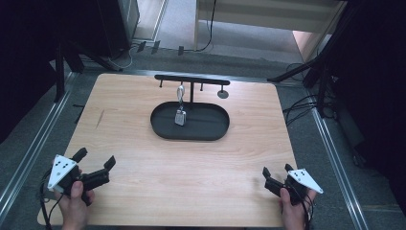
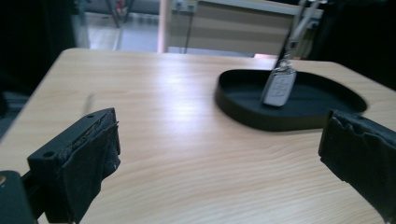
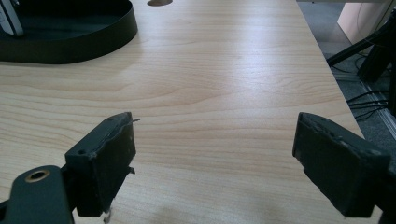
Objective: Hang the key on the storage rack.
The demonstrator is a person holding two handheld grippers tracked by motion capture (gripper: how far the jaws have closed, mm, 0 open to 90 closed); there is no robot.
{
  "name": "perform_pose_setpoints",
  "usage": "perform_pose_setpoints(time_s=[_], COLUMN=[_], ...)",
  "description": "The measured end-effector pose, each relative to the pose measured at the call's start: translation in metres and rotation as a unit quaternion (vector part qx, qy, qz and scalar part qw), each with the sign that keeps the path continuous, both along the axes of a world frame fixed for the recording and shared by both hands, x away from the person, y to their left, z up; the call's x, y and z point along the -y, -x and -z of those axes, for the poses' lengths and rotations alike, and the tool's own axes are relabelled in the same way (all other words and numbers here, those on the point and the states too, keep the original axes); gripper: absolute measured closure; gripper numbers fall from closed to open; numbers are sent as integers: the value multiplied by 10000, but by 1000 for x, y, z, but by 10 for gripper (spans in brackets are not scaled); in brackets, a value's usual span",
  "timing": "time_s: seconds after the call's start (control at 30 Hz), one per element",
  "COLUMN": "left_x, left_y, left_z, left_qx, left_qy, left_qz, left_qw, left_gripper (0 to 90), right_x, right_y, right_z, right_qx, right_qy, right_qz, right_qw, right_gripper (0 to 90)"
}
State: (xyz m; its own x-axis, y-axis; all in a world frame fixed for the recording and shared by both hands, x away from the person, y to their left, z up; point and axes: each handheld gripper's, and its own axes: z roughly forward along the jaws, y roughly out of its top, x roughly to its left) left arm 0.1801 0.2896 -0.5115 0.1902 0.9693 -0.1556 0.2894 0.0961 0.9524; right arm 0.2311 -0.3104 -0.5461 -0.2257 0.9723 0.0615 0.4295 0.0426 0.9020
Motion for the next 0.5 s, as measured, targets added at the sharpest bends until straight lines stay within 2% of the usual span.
perform_pose_setpoints(time_s=[0.17,0.3,0.37,0.43,0.5], left_x=[-23,-44,-53,-59,-59], left_y=[6,11,12,14,16], left_z=[15,27,31,31,32], left_qx=[-76,-197,-267,-237,-139], left_qy=[-326,-274,-294,-87,-77], left_qz=[-145,-303,-481,-566,-625], left_qw=[9993,9990,9981,9981,9979], left_gripper=[0,0,0,0,0], right_x=[0,0,0,0,0], right_y=[0,0,0,0,0], right_z=[0,0,0,0,0], right_qx=[-9,-10,-8,-10,-14], right_qy=[3,-2,1,-4,-11], right_qz=[-5,-2,-11,-17,-11], right_qw=[10000,10000,10000,10000,10000], right_gripper=[131,131,131,130,130])
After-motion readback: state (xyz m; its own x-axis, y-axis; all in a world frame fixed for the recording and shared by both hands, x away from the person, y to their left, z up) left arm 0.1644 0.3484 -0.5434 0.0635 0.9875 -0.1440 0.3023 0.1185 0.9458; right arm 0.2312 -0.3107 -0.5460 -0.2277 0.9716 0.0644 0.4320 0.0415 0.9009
